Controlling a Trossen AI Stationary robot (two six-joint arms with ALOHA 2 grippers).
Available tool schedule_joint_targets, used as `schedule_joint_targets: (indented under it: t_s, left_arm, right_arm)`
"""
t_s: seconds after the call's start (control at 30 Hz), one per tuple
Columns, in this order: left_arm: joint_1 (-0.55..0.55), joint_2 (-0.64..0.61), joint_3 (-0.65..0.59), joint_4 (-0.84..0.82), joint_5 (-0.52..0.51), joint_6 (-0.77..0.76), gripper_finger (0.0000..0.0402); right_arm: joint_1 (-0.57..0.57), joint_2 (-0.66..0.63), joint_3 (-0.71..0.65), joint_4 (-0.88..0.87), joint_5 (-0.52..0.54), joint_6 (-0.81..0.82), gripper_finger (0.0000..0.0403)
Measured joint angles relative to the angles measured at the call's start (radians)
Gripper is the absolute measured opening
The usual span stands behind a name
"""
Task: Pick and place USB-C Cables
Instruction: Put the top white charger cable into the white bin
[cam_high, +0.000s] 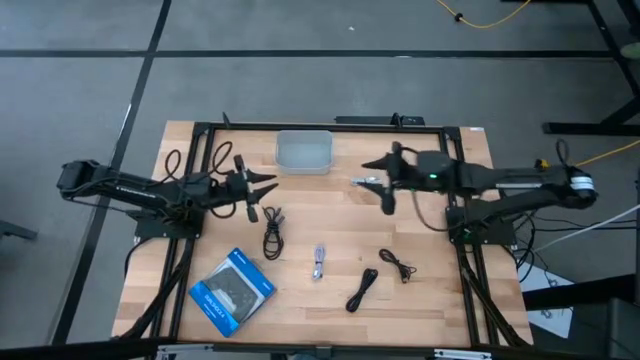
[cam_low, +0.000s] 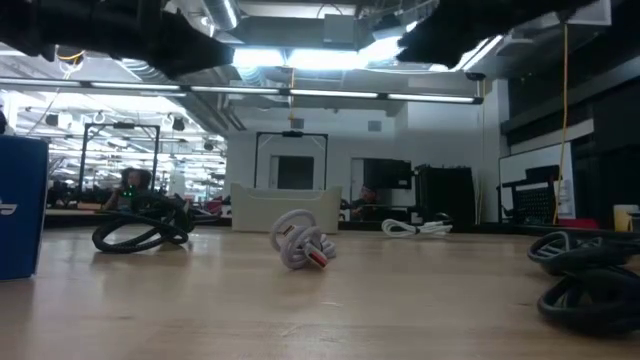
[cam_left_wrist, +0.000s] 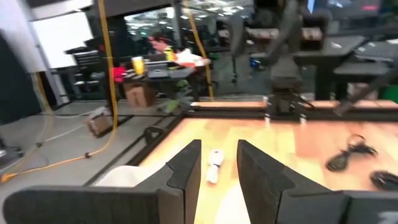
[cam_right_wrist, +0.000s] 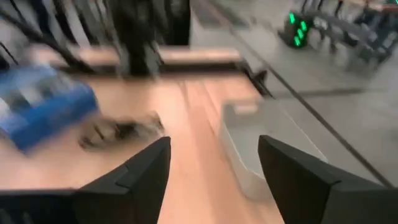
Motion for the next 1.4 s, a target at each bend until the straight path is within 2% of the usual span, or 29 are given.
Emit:
schedule_joint_targets:
  t_s: [0.1,0.17,0.33,0.47,0.57,0.7,0.83,1.2,1.3,1.4]
  left_arm:
    - [0.0,-0.008,0.001,-0.025,-0.033,-0.013,0.0096]
    - [0.0,-0.008,0.001,-0.044,-0.037,-0.014,0.0096]
    - [0.0,-0.008,0.001,-0.07,-0.044,-0.015,0.0096]
    - [0.0,-0.008,0.001,-0.07,-0.044,-0.015,0.0096]
    - [0.0,-0.008,0.001,-0.07,-0.044,-0.015,0.0096]
    - [0.0,-0.008,0.001,-0.068,-0.043,-0.015,0.0096]
    - [0.0,-0.008,0.001,-0.067,-0.043,-0.016,0.0096]
    - [0.0,-0.008,0.0,-0.067,-0.043,-0.015,0.0096]
    - [0.0,-0.008,0.0,-0.067,-0.043,-0.015,0.0096]
    - [0.0,-0.008,0.0,-0.067,-0.043,-0.015,0.0096]
  right_arm:
    - [-0.017,0.088,0.104,-0.179,0.147,-0.023,0.0247]
    - [-0.041,0.135,0.15,-0.28,0.192,-0.018,0.0247]
    - [-0.143,0.236,0.17,-0.391,0.153,-0.054,0.0247]
    - [-0.246,0.312,0.171,-0.497,0.042,-0.097,0.0247]
    - [-0.301,0.366,0.171,-0.499,-0.042,-0.098,0.0247]
    - [-0.343,0.438,0.171,-0.458,-0.064,-0.137,0.0247]
    - [-0.362,0.514,0.17,-0.454,-0.137,-0.202,0.0247]
    - [-0.362,0.659,0.17,-0.4,-0.165,-0.228,0.0247]
    - [-0.361,0.689,0.17,-0.392,-0.165,-0.185,0.0245]
    - [-0.361,0.702,0.171,-0.386,-0.169,-0.117,0.0225]
